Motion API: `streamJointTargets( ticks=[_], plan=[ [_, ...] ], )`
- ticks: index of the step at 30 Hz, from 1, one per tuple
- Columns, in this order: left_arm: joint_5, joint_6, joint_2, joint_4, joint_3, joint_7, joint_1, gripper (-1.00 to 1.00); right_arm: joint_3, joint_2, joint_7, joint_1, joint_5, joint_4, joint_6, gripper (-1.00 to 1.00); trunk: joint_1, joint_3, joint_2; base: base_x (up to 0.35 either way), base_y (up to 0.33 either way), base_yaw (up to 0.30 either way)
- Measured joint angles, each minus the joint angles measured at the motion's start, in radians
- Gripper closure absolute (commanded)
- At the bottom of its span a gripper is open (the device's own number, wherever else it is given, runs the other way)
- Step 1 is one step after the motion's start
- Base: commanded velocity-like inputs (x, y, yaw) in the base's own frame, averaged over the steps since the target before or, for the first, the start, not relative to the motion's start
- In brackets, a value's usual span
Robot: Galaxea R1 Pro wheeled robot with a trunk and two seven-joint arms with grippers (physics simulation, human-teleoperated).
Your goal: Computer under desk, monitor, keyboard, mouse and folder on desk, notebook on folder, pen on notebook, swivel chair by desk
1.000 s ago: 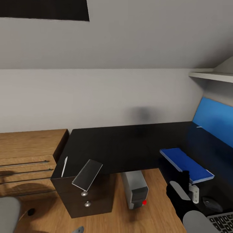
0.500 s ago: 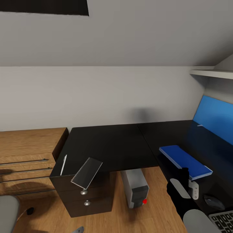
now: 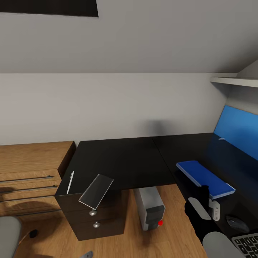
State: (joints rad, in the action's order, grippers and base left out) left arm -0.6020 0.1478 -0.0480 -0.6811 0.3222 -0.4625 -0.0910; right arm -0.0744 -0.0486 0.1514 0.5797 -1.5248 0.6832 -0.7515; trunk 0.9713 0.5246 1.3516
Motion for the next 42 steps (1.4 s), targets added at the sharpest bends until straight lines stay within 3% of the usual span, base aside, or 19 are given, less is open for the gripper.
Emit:
streamJointTargets(
  ticks=[19, 30, 42],
  plan=[
    [0.000, 0.001, -0.001, 0.002, 0.001, -0.003, 0.000, -1.00, 0.001, -0.002, 0.000, 0.000, -0.003, 0.000, -0.001, 1.00, 0.000, 0.000, 0.000, 0.000, 0.000, 0.000],
    [0.000, 0.001, -0.002, 0.001, 0.001, -0.004, 0.000, -1.00, -0.002, -0.003, 0.002, 0.000, 0.003, 0.025, 0.000, 1.00, 0.042, 0.034, 0.077, 0.000, 0.000, 0.000],
    [-0.001, 0.000, -0.002, 0.002, 0.001, -0.003, 0.000, -1.00, -0.002, -0.003, -0.001, 0.000, -0.002, 0.025, -0.002, 1.00, 0.042, 0.034, 0.077, 0.000, 0.000, 0.000]
  ],
)
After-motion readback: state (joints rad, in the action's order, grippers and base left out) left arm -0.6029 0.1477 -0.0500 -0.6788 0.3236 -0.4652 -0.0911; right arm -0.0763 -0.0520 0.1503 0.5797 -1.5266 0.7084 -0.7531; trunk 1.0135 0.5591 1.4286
